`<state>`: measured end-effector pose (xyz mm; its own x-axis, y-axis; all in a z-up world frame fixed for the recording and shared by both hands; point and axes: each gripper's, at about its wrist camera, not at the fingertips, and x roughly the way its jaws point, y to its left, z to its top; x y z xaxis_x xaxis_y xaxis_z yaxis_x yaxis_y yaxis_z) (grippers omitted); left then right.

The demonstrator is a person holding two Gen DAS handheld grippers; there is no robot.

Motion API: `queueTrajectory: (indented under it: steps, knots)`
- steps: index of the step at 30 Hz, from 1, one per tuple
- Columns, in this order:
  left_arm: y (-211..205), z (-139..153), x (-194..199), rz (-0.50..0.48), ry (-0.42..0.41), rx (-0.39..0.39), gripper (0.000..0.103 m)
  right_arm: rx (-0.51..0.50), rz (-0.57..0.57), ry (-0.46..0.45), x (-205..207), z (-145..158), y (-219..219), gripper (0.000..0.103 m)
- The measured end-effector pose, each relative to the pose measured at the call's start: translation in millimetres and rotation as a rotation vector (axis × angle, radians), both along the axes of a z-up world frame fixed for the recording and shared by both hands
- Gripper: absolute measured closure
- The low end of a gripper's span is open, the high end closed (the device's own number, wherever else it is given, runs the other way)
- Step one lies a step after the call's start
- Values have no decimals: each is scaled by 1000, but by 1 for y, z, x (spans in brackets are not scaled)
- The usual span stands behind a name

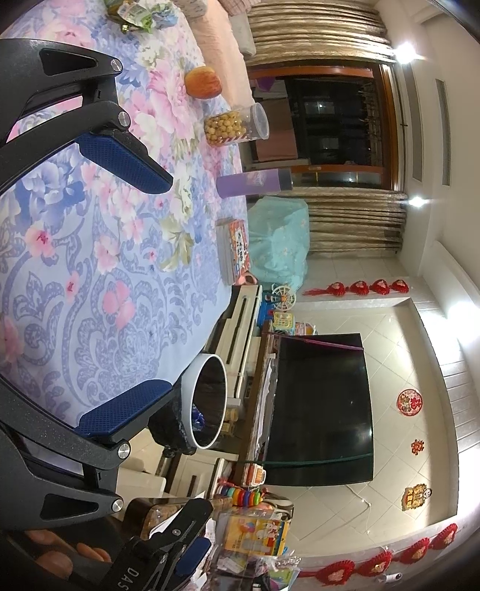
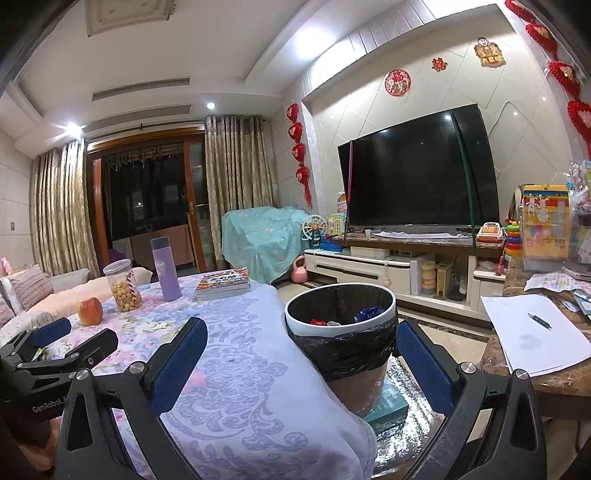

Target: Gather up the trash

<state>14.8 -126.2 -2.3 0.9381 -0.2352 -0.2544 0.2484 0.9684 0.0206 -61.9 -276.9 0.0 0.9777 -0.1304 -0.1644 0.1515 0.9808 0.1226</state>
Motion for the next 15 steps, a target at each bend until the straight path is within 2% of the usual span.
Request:
queueTrajectory:
  steps: [15]
  knots:
    - [-4, -7, 8, -22, 17, 1, 0, 24, 11, 9, 3, 0, -3, 0]
